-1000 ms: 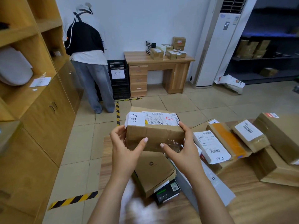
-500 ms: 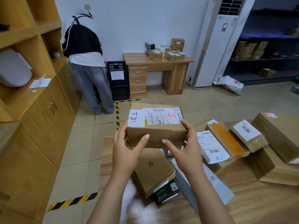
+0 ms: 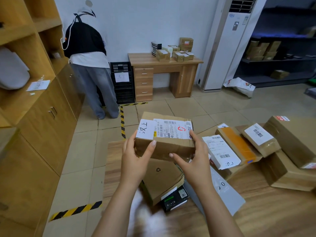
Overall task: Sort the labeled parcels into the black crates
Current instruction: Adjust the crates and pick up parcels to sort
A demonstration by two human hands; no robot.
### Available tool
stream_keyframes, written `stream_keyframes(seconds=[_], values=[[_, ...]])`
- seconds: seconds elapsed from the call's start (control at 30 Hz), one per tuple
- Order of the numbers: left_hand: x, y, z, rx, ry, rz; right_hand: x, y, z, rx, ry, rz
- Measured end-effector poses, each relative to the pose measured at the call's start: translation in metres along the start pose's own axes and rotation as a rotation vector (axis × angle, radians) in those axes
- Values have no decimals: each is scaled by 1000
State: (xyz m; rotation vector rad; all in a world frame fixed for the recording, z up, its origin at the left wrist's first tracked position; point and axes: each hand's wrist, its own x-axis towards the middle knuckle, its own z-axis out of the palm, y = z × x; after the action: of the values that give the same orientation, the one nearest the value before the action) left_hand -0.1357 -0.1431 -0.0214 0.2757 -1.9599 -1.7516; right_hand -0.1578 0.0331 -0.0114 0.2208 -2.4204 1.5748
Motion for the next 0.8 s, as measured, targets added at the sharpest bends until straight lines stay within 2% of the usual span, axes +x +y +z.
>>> stream_keyframes(seconds=[0.3, 0.53, 0.67, 0.8], values=[[-30, -84, -12, 133, 0, -251, -35, 57, 30, -80, -165, 84], [-43, -91, -23, 170, -27, -335, -45, 72, 29, -84, -253, 40], [-39, -89, -25, 265, 93, -367, -30, 70, 24, -115, -257, 12], [-40, -84, -21, 296, 216, -328, -5, 64, 23, -138, -294, -3]])
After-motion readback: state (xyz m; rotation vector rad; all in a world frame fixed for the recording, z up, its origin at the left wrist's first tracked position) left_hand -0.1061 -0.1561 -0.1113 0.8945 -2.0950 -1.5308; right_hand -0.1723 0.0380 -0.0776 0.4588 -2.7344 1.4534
